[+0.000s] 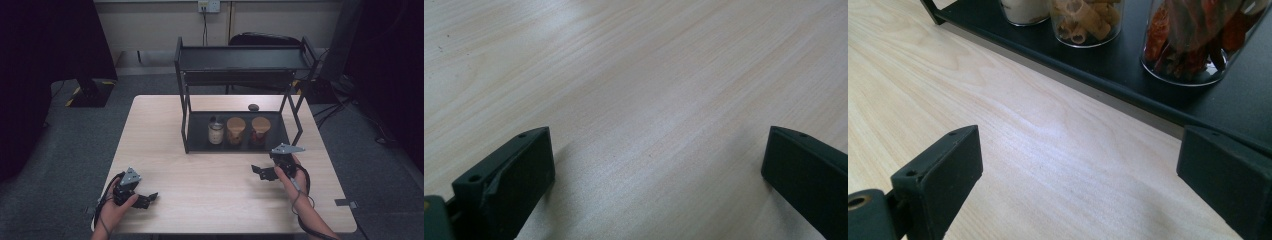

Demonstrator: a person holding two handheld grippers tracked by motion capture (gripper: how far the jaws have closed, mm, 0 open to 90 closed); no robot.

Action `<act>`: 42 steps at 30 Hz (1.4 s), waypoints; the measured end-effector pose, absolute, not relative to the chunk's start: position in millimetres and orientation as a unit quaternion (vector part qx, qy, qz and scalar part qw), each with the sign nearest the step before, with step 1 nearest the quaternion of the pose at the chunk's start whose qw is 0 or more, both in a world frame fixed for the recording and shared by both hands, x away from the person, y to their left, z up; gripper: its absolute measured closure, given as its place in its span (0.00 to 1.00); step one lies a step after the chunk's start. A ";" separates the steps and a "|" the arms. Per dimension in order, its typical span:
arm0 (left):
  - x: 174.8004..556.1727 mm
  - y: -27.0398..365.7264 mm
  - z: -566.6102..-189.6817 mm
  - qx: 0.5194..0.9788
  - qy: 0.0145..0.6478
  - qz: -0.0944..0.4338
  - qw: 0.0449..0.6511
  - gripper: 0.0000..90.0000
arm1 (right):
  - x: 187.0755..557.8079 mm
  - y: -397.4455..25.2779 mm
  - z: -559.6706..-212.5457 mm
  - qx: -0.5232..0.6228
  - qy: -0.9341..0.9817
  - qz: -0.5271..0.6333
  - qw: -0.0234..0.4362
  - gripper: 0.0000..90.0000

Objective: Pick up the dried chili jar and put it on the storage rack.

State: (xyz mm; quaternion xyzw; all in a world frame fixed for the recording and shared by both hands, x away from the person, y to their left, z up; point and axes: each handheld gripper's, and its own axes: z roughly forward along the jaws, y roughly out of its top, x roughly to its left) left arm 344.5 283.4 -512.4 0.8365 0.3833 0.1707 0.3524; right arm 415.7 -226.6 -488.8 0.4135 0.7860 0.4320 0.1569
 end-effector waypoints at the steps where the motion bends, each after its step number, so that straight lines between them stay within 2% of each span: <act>1: 344.4 283.4 -512.5 0.836 0.384 0.170 0.353 0.00 | 415.0 -227.1 -489.0 0.414 0.786 0.432 0.157 0.04; 42: 344.4 283.4 -512.5 0.836 0.384 0.170 0.353 0.00 | 393.4 -237.4 -498.0 0.398 0.795 0.434 0.145 0.04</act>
